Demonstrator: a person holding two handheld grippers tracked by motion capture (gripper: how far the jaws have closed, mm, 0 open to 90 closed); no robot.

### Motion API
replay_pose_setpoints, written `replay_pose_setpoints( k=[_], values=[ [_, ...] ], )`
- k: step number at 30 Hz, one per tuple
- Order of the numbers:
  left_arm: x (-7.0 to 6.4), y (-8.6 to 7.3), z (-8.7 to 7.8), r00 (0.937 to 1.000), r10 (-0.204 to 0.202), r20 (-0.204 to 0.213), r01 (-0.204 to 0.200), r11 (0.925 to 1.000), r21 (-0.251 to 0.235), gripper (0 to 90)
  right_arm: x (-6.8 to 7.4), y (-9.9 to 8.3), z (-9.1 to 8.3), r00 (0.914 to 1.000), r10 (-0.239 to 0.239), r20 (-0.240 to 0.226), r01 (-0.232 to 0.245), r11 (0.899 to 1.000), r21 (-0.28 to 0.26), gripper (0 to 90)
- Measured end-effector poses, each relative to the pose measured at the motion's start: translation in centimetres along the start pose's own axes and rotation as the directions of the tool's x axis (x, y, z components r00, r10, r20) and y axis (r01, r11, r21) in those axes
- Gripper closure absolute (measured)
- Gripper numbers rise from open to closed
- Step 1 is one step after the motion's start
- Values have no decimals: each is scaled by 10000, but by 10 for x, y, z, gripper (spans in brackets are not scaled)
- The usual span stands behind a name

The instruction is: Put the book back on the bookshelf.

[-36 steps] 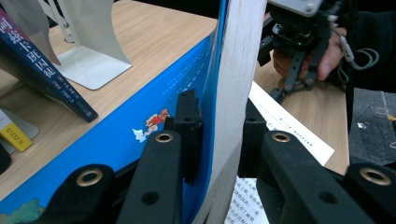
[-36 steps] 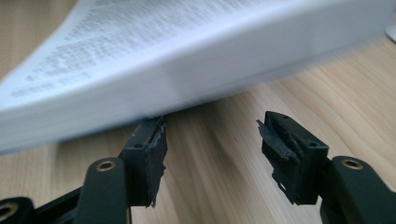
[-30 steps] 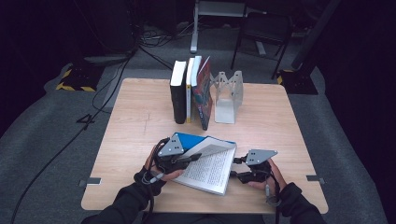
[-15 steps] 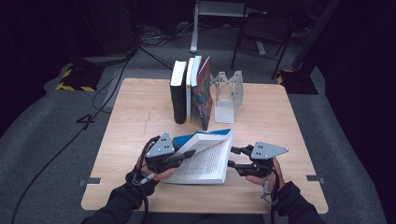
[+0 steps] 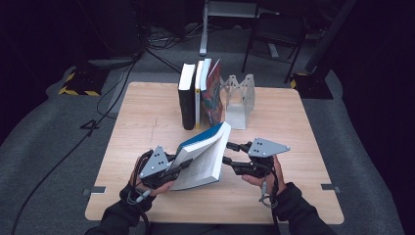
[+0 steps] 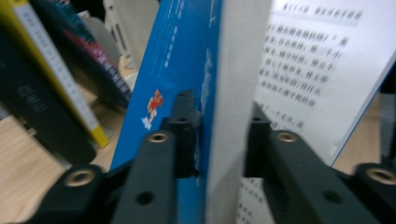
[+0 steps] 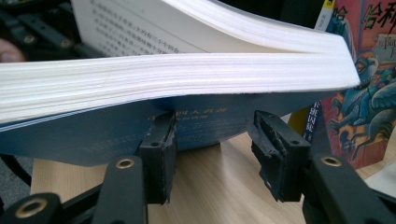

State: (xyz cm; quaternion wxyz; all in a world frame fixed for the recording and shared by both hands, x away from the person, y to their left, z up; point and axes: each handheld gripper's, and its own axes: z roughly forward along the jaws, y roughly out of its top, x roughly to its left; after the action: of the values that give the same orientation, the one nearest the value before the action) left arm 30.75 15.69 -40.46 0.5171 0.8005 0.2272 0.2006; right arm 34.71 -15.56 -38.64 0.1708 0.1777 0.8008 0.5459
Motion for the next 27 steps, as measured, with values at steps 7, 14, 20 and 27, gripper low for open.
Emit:
replay_pose_setpoints(
  k=[7, 14, 20, 27],
  values=[
    [6, -7, 7, 9967, -658, 477, 626, 9959, 646, 572, 6, 6, 6, 9995, -320, -36, 319, 9993, -197, 501],
    [14, -2, 4, 9976, -307, 614, 261, 9969, 743, 741, 8, 5, 9, 9994, -291, -175, 281, 9979, -579, 500],
    [15, 2, 13, 9924, -382, 1171, 329, 9984, 464, 763, 9, 6, 5, 9994, -297, -191, 283, 9971, -704, 496],
    [10, 12, 40, 9814, -506, 1850, 433, 9981, 434, 757, 0, -7, -11, 9995, 286, 91, -278, 9967, -757, 494]
  ],
)
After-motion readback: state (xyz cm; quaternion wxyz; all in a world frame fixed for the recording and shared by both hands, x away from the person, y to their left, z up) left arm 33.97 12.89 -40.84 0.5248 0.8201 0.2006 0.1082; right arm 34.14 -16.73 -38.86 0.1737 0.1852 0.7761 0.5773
